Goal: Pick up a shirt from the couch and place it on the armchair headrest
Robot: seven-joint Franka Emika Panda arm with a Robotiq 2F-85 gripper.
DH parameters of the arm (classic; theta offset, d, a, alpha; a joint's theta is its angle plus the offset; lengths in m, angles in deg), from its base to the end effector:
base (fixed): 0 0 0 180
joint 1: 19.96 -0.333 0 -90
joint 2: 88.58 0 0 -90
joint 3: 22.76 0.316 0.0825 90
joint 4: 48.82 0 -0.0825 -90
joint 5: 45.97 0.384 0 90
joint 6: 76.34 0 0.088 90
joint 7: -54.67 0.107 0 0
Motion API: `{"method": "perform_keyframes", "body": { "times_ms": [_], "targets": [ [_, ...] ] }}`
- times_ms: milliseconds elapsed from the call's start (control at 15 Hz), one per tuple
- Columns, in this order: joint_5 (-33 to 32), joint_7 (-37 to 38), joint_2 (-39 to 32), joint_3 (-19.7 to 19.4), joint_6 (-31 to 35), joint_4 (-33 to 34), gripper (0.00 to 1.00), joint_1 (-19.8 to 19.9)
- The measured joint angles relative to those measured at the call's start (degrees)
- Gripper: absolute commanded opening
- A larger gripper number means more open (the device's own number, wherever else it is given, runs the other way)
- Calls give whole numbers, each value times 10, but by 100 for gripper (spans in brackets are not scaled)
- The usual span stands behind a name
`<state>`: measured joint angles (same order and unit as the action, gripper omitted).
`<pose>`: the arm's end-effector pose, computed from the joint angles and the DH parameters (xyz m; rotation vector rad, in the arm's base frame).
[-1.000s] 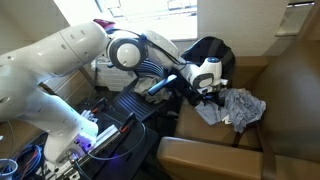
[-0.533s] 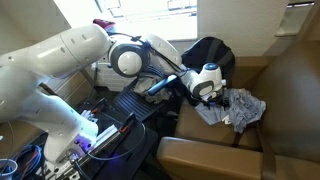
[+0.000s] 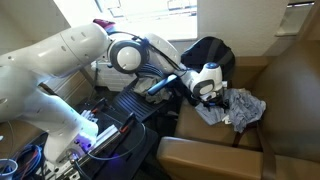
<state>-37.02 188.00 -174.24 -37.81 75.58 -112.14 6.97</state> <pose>0.5473 -0.4276 -0.0963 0.3007 -3.0579 0.2921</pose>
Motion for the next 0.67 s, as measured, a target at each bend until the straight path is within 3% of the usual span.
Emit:
{"method": "perform_keyframes", "body": {
  "times_ms": [200, 333, 533, 667],
  "targets": [
    [7, 58, -1, -6, -23, -5, 100, -11],
    [7, 60, -1, 12, -35, -5, 100, -3],
    [8, 60, -1, 6, -35, -4, 100, -6],
    [2, 23, 0, 8, 19, -15, 100, -6]
  ]
}}
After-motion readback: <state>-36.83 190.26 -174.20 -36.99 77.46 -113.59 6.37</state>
